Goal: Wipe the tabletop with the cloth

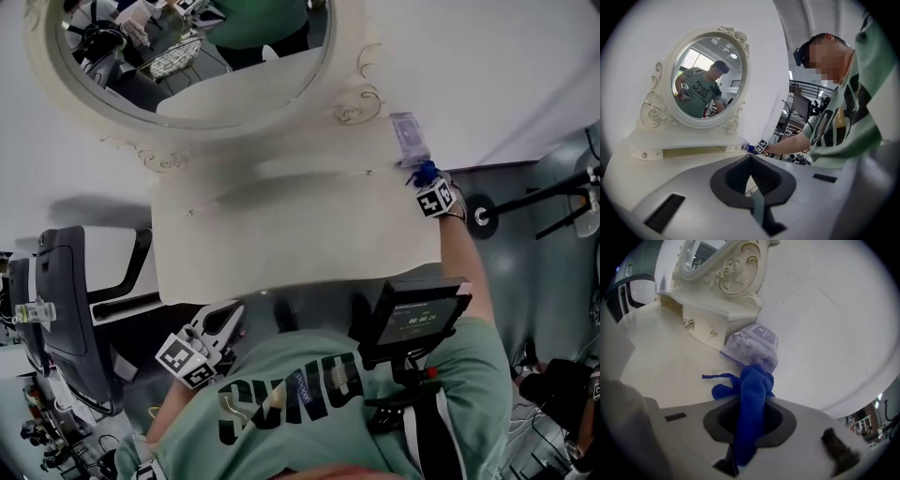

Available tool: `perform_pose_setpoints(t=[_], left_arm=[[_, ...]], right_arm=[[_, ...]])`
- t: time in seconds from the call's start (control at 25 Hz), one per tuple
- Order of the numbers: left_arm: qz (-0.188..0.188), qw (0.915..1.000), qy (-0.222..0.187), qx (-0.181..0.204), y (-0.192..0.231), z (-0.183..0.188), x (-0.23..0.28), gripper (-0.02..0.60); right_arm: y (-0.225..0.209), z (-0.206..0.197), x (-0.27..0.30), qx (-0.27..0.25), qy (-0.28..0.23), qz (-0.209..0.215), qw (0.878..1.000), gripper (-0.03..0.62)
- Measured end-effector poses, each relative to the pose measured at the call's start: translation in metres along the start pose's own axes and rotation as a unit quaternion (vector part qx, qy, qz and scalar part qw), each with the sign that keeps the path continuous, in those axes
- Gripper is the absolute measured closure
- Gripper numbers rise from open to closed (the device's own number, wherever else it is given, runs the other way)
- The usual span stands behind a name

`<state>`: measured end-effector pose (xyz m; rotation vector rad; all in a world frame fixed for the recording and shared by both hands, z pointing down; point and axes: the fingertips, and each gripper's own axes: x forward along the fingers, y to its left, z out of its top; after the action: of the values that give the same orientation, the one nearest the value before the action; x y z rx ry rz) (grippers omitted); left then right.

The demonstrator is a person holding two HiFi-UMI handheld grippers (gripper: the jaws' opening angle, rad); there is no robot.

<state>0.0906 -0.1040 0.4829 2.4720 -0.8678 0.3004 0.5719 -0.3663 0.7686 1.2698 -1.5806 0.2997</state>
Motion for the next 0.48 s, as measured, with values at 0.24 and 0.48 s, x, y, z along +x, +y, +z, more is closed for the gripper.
perform_pose_setpoints(t=[0.24, 0.48], left_arm=[[-0.033, 0.9992, -0.02, 0.009, -0.002, 0.007, 0.015, 0.577], [-0.066, 0.9971, -0.037, 0.005, -0.011, 0.016, 0.031, 0.577]], right_arm=[[0.058, -0.096, -0.075, -0.013, 0.01, 0.04, 0.999, 0.534], [0.133, -0.225, -0.137, 0.015, 0.113, 0.108, 0.988, 0.534]])
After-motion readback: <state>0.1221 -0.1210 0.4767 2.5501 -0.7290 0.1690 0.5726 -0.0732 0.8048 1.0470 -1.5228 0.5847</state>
